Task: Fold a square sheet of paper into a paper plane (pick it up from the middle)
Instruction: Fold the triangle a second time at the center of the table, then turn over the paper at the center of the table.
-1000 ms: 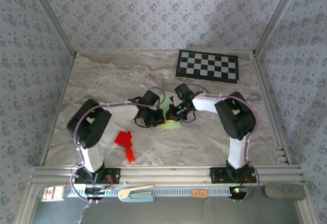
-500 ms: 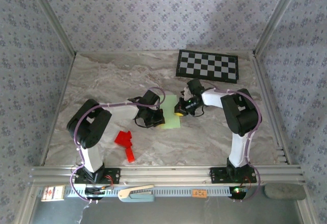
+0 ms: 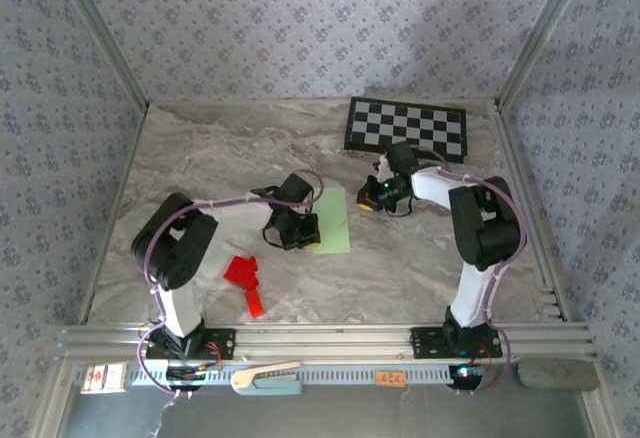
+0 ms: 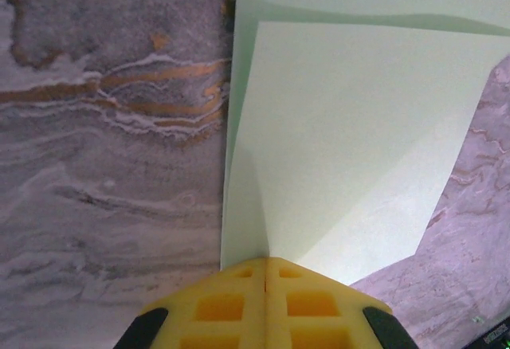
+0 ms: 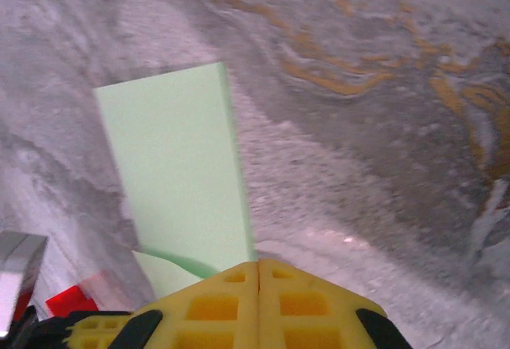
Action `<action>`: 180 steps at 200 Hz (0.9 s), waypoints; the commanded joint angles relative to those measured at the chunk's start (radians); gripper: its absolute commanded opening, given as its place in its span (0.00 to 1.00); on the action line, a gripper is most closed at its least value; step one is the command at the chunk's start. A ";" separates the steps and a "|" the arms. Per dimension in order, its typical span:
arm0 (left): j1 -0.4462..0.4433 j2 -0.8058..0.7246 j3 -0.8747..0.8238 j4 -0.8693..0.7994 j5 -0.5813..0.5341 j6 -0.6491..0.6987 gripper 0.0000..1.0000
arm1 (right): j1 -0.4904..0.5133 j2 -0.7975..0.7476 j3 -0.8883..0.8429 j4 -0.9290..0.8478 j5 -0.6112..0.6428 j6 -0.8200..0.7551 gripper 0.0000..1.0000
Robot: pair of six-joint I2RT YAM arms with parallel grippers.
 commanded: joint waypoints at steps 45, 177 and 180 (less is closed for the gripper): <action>0.009 -0.041 0.135 -0.049 -0.037 0.028 0.10 | 0.123 -0.030 -0.068 0.047 -0.013 0.086 0.17; 0.032 0.087 0.116 -0.041 -0.107 -0.001 0.03 | 0.179 0.070 -0.011 0.031 0.011 0.080 0.12; 0.032 0.088 0.116 -0.042 -0.110 -0.003 0.03 | 0.178 0.069 -0.010 0.030 0.011 0.080 0.12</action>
